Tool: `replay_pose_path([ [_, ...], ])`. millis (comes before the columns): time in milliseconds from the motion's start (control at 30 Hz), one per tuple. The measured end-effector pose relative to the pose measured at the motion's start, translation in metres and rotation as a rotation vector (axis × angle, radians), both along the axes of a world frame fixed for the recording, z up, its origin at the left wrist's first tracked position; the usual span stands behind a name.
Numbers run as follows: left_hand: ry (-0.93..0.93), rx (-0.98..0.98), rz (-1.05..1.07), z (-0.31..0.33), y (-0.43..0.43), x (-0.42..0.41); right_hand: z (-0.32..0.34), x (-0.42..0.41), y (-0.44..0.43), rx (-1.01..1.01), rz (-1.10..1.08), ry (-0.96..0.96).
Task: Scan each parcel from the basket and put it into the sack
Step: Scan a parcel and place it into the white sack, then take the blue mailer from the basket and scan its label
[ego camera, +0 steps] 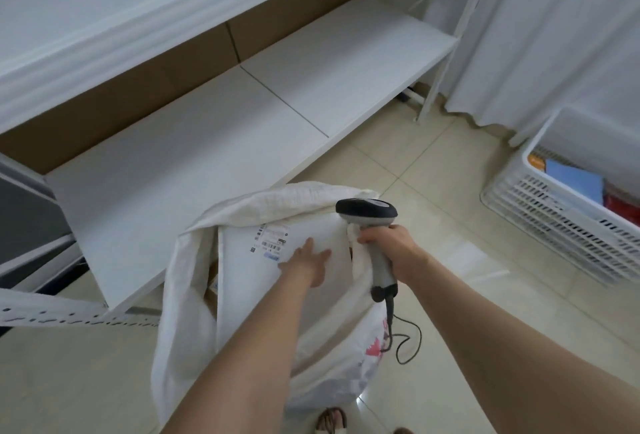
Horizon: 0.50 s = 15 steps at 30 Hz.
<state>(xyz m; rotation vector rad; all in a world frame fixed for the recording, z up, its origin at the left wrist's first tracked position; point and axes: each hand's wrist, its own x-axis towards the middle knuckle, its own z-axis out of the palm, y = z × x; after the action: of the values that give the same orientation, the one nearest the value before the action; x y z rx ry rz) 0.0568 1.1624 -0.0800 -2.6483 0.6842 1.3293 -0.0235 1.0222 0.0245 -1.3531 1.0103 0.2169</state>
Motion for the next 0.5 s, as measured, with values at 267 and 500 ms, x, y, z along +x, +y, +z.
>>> replay_pose_path([
  [267, 0.1, 0.16, -0.055, 0.007, -0.001, 0.003, -0.027, -0.048, -0.016, -0.199, -0.121, 0.207],
  [500, 0.648, 0.326, 0.231, 0.032, 0.019, -0.094, -0.023, -0.074, -0.012, -0.144, -0.075, 0.243],
])
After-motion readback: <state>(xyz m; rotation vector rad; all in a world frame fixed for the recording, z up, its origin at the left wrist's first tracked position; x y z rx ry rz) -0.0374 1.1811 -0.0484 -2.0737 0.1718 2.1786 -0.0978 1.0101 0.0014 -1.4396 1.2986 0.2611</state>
